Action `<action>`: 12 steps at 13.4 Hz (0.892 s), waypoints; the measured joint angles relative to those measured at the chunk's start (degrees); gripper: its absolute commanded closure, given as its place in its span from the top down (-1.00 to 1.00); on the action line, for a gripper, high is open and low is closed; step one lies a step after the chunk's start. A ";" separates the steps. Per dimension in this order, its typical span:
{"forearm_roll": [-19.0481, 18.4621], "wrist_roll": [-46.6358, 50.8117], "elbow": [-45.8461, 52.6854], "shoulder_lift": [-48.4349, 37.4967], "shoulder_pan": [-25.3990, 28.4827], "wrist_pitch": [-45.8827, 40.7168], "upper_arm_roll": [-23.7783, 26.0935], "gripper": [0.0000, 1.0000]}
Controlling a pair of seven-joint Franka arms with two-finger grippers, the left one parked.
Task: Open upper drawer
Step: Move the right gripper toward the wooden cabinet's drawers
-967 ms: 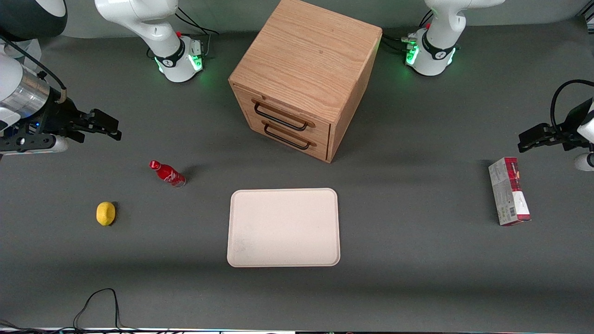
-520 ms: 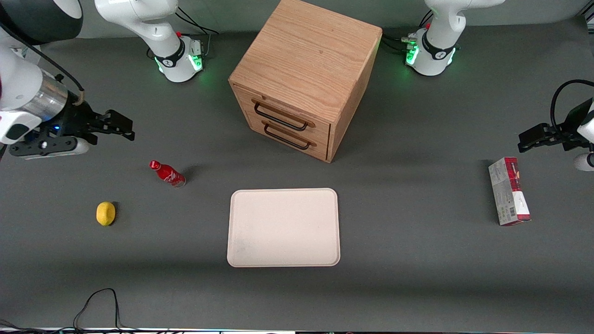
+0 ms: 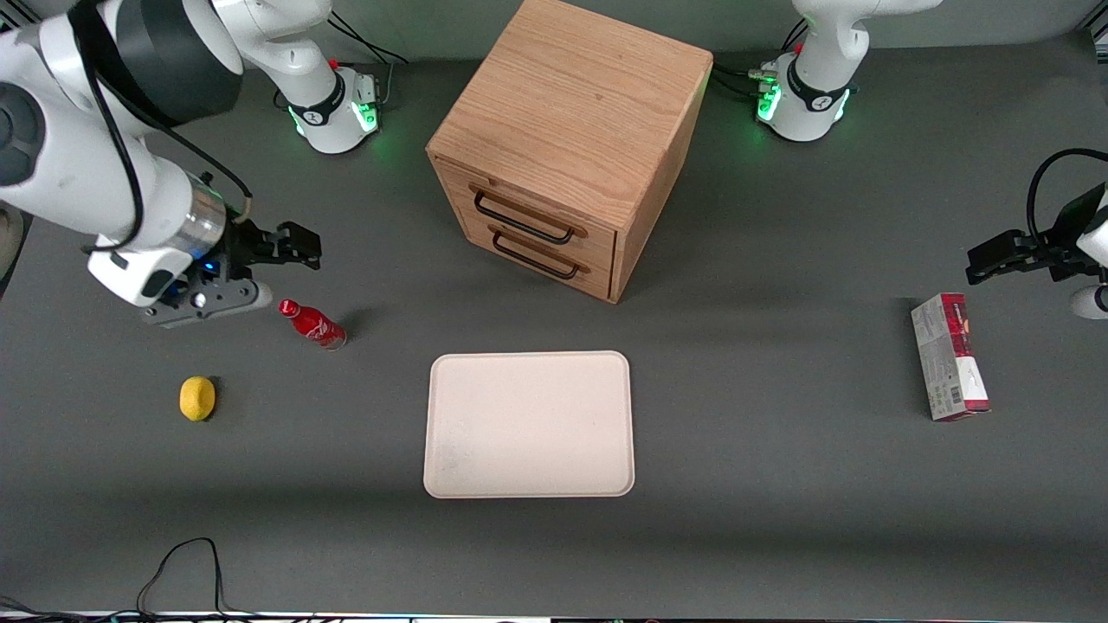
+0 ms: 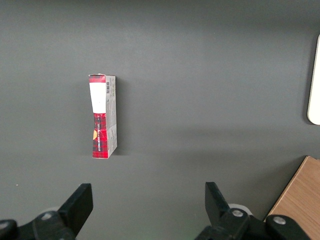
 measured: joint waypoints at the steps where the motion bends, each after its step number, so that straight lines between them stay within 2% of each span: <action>1: 0.41 0.00 1.48 1.50 0.06 0.02 0.28 1.00; 8: 1.12 -0.12 5.93 7.73 5.11 -0.08 1.33 1.00; 12: 1.17 -0.17 6.09 9.56 12.23 0.52 1.75 1.00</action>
